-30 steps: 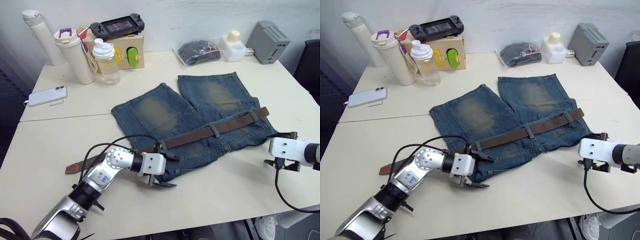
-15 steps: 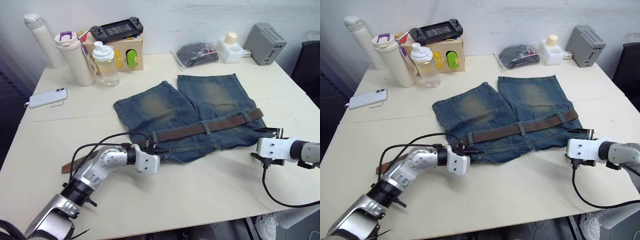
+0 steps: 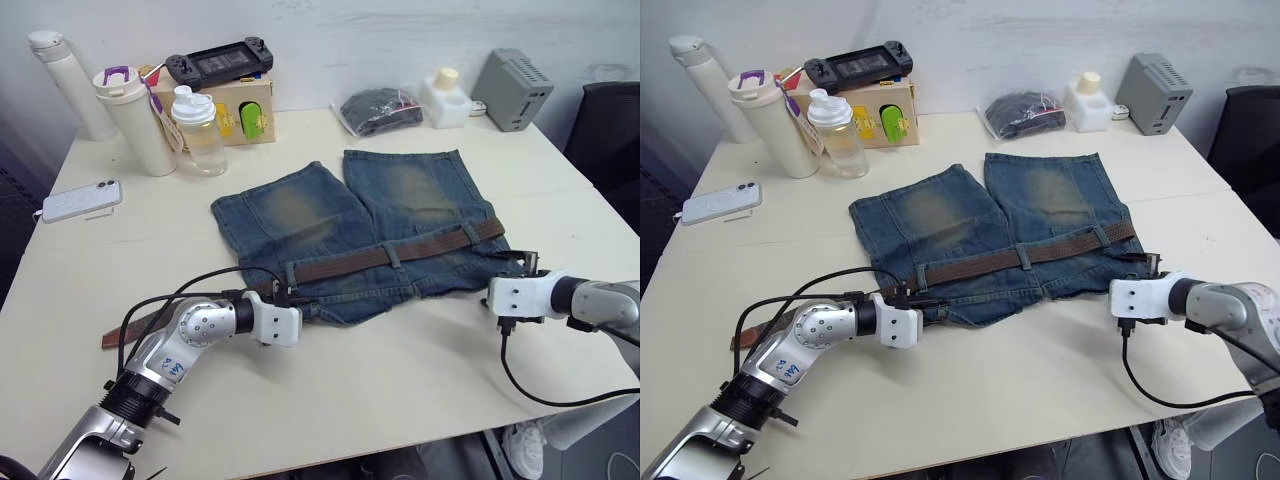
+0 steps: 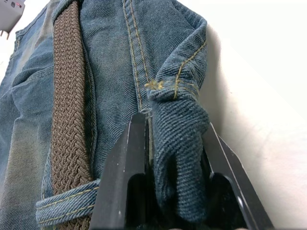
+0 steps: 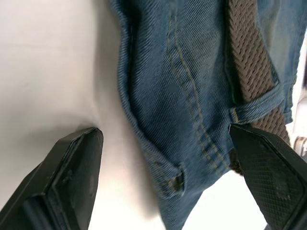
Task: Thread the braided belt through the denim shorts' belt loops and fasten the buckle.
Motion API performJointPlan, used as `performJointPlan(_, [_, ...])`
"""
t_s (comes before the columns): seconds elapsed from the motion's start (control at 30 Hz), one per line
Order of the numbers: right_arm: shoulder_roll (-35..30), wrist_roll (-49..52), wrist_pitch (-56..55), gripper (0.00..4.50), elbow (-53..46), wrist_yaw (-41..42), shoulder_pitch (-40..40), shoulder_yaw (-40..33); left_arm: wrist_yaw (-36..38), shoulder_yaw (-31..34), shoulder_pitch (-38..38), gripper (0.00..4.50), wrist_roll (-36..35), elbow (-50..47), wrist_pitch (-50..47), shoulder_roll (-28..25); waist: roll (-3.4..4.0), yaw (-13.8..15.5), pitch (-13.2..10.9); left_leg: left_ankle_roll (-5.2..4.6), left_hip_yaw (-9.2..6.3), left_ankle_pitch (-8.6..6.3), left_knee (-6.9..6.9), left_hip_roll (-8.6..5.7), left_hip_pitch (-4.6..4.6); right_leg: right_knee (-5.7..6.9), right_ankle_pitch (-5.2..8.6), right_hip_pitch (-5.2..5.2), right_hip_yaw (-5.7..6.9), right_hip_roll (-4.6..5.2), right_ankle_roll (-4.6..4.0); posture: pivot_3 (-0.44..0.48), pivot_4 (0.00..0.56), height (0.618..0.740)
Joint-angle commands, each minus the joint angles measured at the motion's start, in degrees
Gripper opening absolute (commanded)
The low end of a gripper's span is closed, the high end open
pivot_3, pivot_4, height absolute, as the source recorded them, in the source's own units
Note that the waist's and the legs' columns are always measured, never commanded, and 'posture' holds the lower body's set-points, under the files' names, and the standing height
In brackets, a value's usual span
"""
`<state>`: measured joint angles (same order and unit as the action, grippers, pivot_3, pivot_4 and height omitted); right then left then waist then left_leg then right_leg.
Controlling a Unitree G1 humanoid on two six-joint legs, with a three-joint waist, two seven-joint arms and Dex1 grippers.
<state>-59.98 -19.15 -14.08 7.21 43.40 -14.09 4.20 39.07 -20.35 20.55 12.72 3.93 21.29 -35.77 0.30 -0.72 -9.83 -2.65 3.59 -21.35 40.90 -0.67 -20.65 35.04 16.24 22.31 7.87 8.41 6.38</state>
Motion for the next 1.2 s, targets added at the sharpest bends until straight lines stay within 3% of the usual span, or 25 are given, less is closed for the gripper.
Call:
performJointPlan(0.03, [1.92,-1.66,1.44,3.24,0.29,0.02,0.43,2.32,0.56,0.61,-1.47,0.43,1.29,1.23,-1.07,-0.79,0.00,-0.04,0.00,0.00,0.00,0.00,0.00,0.00,0.00,0.00,0.00,0.00,-0.01,0.00,0.00,0.000,0.150,0.690])
performJointPlan(0.2, [2.96,-2.42,2.44,0.57,0.15,-0.29,0.33,2.23,0.50,1.22,-1.54,0.43,1.09,2.03,-0.12,-1.29,0.01,-0.08,0.00,0.01,0.06,-0.02,0.00,0.00,0.01,0.03,0.00,0.03,-0.05,0.01,-0.01,0.000,0.150,0.690])
performJointPlan(0.27, [3.50,-2.53,2.75,0.03,-0.06,-0.71,0.05,2.20,0.09,1.87,-1.22,0.43,1.58,3.48,1.23,-2.38,0.01,-0.15,-0.01,0.01,0.08,-0.02,0.00,0.00,0.01,0.03,0.01,0.05,-0.07,0.01,-0.02,0.000,0.150,0.690])
performJointPlan(0.4, [4.97,-1.71,3.52,0.03,-2.65,-1.30,0.31,1.66,-1.83,4.07,0.18,0.43,2.72,9.01,4.77,-5.80,0.01,-0.57,-0.01,0.02,0.08,-0.02,-0.03,0.02,0.02,0.05,0.02,0.06,-0.06,0.01,-0.04,0.000,0.150,0.690])
performJointPlan(0.67, [9.89,3.90,11.94,0.03,-19.07,2.47,5.90,1.27,-7.70,5.13,4.44,0.43,7.41,23.40,13.28,-14.49,0.17,-0.68,-0.10,0.10,0.13,-0.03,-0.32,0.12,0.11,0.54,0.21,0.27,-0.01,-0.06,-0.32,0.000,0.150,0.690])
performJointPlan(0.83, [12.32,0.55,15.45,0.03,-19.91,-0.06,5.78,2.39,-6.10,5.29,2.52,0.43,5.56,19.14,12.10,-14.33,0.16,-0.73,-0.10,0.07,0.17,-0.03,-0.32,0.09,0.10,0.54,0.20,0.25,-0.01,-0.01,-0.31,0.000,0.150,0.690])
performJointPlan(1.2, [11.34,-3.90,12.86,0.03,-10.35,-4.97,2.47,3.38,-3.42,5.83,-1.26,0.43,2.42,12.54,8.50,-10.65,0.17,-0.48,-0.10,0.06,0.20,-0.03,-0.37,0.06,0.12,0.53,0.21,0.25,-0.01,0.02,-0.30,0.000,0.150,0.690])
